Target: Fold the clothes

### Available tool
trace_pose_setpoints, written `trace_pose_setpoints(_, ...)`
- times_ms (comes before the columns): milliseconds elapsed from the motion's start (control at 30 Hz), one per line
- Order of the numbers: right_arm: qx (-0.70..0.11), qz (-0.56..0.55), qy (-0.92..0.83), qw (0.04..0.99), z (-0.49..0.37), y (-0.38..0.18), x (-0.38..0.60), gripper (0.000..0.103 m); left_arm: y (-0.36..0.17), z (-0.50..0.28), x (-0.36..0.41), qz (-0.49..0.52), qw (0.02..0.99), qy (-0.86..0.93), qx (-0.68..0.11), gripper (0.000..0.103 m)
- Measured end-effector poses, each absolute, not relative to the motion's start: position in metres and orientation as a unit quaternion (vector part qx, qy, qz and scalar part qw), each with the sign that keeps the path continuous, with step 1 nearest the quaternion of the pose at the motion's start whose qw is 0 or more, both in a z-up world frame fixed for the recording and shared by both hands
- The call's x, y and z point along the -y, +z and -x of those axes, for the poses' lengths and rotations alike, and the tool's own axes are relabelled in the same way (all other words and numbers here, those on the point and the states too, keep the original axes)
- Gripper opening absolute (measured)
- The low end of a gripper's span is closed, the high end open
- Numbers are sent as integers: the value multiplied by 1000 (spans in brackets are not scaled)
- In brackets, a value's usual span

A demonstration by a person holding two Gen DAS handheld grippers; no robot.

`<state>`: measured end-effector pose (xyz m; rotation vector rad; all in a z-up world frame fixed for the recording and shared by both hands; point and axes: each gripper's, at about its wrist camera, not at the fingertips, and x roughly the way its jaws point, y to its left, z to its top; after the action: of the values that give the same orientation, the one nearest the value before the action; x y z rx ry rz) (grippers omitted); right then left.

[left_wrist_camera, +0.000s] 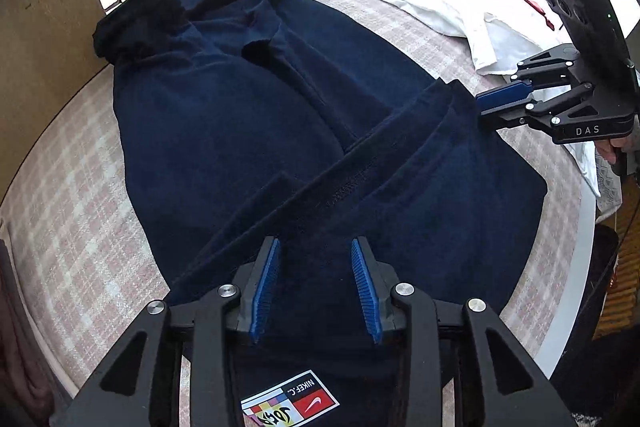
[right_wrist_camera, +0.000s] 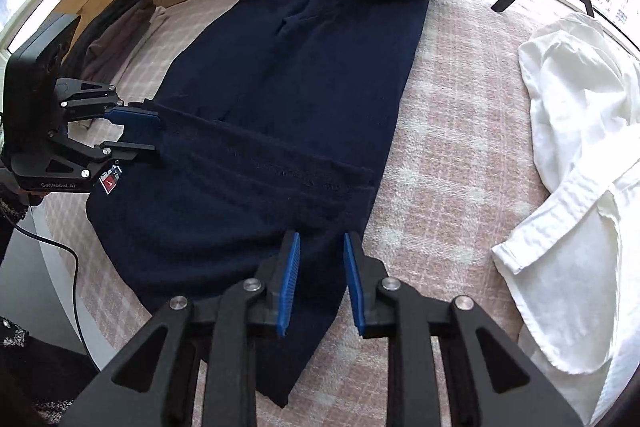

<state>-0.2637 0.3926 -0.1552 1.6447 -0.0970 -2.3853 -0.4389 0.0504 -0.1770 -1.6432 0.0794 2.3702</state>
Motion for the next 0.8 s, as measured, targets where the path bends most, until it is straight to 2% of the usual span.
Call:
trace_pose_setpoints(67,40,-560,-818,123,258,-153,-395,23,-181,443,-49,567,122,814,-31,23)
trace_pose_setpoints(100,43,-557,-820,125,254,-152,-396,23,-180,443,-46,566,119,816,-28,11)
trace_pose_setpoints(133,41,-555,-821,126,250,-151,-397,23,-178,444,-41,565,113,817,-19,2)
trace_pose_setpoints(267,-15,-586,-807,72,246,-168,-401,23,-175,446,-19,566,77,821,13,2)
trace_pose_setpoints(367,40,-559,-822,101,242,-155,-409,23,-161,444,-32,555,103,825,11,0)
trace_pose_setpoints(400,50,-552,-825,110,243,-151,-408,23,-154,443,-41,548,123,827,7,8)
trace_pose_setpoints(433,56,-547,-827,118,244,-149,-407,23,-148,442,-50,541,142,829,2,23)
trace_pose_setpoints(467,48,-549,-826,118,246,-149,-403,23,-142,442,-62,535,159,830,-12,30)
trace_pose_setpoints(500,41,-552,-824,119,249,-151,-400,23,-141,444,-76,533,171,828,-31,32)
trace_pose_setpoints(600,27,-566,-815,123,253,-160,-394,23,-153,453,-100,553,187,809,-76,32)
trace_pose_setpoints(700,26,-572,-811,123,255,-166,-394,23,-165,459,-106,563,182,800,-101,26)
trace_pose_setpoints(800,29,-576,-808,122,258,-169,-396,23,-161,461,-101,564,176,800,-106,3)
